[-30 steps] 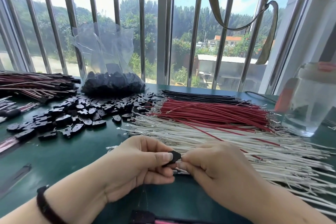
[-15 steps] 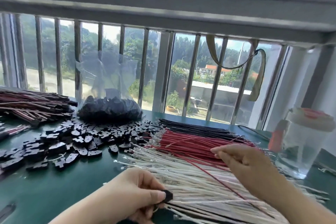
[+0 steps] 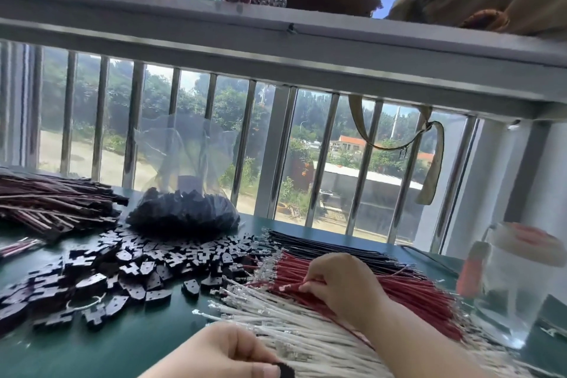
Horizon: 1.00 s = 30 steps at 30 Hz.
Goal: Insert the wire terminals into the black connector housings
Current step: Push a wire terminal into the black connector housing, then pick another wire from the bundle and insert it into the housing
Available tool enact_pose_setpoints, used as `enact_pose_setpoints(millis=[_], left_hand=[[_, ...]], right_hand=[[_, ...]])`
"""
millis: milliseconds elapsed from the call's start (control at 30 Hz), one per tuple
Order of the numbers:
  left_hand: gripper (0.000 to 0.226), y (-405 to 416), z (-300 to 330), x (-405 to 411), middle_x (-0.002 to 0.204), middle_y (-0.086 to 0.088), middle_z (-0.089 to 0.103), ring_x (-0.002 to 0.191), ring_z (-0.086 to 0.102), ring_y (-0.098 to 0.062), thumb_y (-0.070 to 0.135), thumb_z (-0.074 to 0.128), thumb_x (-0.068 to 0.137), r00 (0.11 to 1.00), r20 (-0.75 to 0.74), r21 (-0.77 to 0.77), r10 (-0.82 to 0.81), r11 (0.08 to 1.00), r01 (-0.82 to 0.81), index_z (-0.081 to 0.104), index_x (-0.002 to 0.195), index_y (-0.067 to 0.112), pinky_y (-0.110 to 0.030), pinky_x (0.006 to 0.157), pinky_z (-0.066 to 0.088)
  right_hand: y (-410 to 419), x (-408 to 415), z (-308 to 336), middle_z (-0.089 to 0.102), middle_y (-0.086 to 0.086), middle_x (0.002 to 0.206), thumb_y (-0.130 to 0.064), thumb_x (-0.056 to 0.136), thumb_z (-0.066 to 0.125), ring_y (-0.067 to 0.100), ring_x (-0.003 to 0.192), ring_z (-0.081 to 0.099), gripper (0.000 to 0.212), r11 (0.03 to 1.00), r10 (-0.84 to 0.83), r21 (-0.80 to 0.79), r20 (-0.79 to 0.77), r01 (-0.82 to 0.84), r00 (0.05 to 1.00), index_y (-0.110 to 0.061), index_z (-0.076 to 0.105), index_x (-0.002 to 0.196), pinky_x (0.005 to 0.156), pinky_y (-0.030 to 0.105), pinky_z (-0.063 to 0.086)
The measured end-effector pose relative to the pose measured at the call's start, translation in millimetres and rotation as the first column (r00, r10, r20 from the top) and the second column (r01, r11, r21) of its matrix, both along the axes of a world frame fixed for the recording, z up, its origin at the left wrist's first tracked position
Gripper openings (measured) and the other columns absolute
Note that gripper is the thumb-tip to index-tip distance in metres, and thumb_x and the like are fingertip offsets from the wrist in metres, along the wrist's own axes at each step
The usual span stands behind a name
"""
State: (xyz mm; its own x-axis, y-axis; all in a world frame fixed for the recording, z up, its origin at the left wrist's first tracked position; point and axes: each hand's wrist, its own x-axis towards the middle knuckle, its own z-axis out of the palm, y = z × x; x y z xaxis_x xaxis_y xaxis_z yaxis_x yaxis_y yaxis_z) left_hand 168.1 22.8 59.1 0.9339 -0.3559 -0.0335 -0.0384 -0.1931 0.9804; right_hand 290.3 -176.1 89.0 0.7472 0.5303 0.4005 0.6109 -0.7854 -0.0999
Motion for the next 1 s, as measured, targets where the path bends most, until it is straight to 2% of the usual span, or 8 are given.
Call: enact_pose_setpoints(millis=[100, 200, 267, 333, 433, 567, 767, 1000], left_hand=[[0.026, 1.6, -1.6, 4.1, 0.083, 0.001, 0.076, 0.072, 0.068, -0.007, 0.038, 0.078, 0.063, 0.996, -0.039, -0.025, 0.079, 0.996, -0.08, 0.078, 0.084, 0.022, -0.016, 0.065, 0.049], [0.008, 1.1, -2.4, 3.9, 0.072, -0.011, 0.071, 0.056, 0.061, -0.017, 0.016, 0.076, 0.071, 0.985, -0.107, -0.146, 0.133, 0.978, -0.148, 0.077, 0.078, 0.014, -0.025, 0.051, 0.049], [0.005, -1.6, -0.7, 0.7, 0.071, -0.015, 0.068, 0.052, 0.057, -0.02, 0.005, 0.073, 0.076, 0.977, -0.157, -0.233, 0.142, 0.956, -0.177, 0.075, 0.072, 0.008, -0.029, 0.049, 0.05], [0.015, -2.8, -0.2, -1.1, 0.068, -0.013, 0.067, 0.05, 0.056, -0.018, -0.002, 0.069, 0.079, 0.973, -0.19, -0.267, 0.134, 0.946, -0.183, 0.074, 0.068, 0.006, -0.031, 0.047, 0.052], [0.008, -1.6, 0.0, -3.6, 0.071, -0.016, 0.067, 0.05, 0.056, -0.019, -0.002, 0.07, 0.079, 0.973, -0.194, -0.264, 0.122, 0.949, -0.172, 0.072, 0.072, 0.002, -0.032, 0.048, 0.053], [0.003, -1.4, -2.5, -4.1, 0.076, -0.021, 0.068, 0.051, 0.057, -0.021, -0.001, 0.072, 0.076, 0.972, -0.197, -0.229, 0.127, 0.958, -0.171, 0.069, 0.077, -0.002, -0.033, 0.048, 0.053], [0.02, -5.2, -2.5, -3.4, 0.078, -0.027, 0.069, 0.043, 0.057, -0.024, 0.005, 0.076, 0.052, 0.965, -0.215, -0.245, 0.148, 0.949, -0.2, 0.072, 0.07, -0.002, -0.033, 0.042, 0.052], [0.018, -5.1, -2.2, -3.3, 0.077, -0.031, 0.065, 0.044, 0.056, -0.028, -0.003, 0.072, 0.057, 0.968, -0.211, -0.264, 0.135, 0.946, -0.189, 0.071, 0.075, -0.008, -0.035, 0.043, 0.052]], right_hand=[[-7.9, -8.8, 11.4, 0.059, -0.018, 0.06, -0.029, 0.091, 0.06, -0.003, 0.057, 0.054, 0.021, 0.933, 0.129, 0.351, -0.115, -0.081, 0.985, -0.038, 0.065, 0.073, 0.062, 0.012, 0.043], [-15.9, -31.3, 23.0, 0.06, -0.009, 0.059, -0.025, 0.092, 0.057, 0.001, 0.046, 0.044, 0.022, 0.772, 0.209, 0.63, -0.131, -0.081, 0.969, -0.041, 0.071, 0.085, 0.047, 0.009, 0.035], [-17.7, -50.3, 24.4, 0.06, -0.01, 0.062, -0.033, 0.087, 0.062, 0.003, 0.051, 0.044, 0.019, 0.811, 0.277, 0.579, -0.257, -0.082, 0.926, -0.049, 0.071, 0.091, 0.049, 0.011, 0.037], [-16.8, -69.5, 18.4, 0.064, -0.014, 0.066, -0.04, 0.079, 0.068, -0.001, 0.057, 0.052, 0.01, 0.88, 0.311, 0.463, -0.391, -0.106, 0.866, -0.046, 0.073, 0.086, 0.056, 0.01, 0.042], [-14.6, -92.0, 6.1, 0.068, -0.018, 0.068, -0.03, 0.079, 0.074, -0.008, 0.058, 0.055, 0.01, 0.901, 0.305, 0.425, -0.464, -0.093, 0.832, -0.04, 0.075, 0.078, 0.057, 0.008, 0.043], [-16.8, -98.7, 3.3, 0.07, -0.016, 0.069, -0.021, 0.077, 0.076, -0.006, 0.057, 0.056, 0.014, 0.885, 0.272, 0.463, -0.437, -0.045, 0.857, -0.034, 0.076, 0.074, 0.055, 0.007, 0.042], [-19.9, -100.1, -1.8, 0.068, -0.02, 0.078, -0.025, 0.079, 0.072, -0.005, 0.074, 0.062, 0.012, 0.915, 0.236, 0.396, -0.378, -0.075, 0.895, -0.034, 0.07, 0.072, 0.072, 0.01, 0.048], [-20.1, -100.3, -5.4, 0.066, -0.025, 0.08, -0.032, 0.081, 0.068, -0.006, 0.08, 0.061, 0.017, 0.922, 0.244, 0.371, -0.336, -0.111, 0.91, -0.043, 0.064, 0.07, 0.074, 0.015, 0.05]])
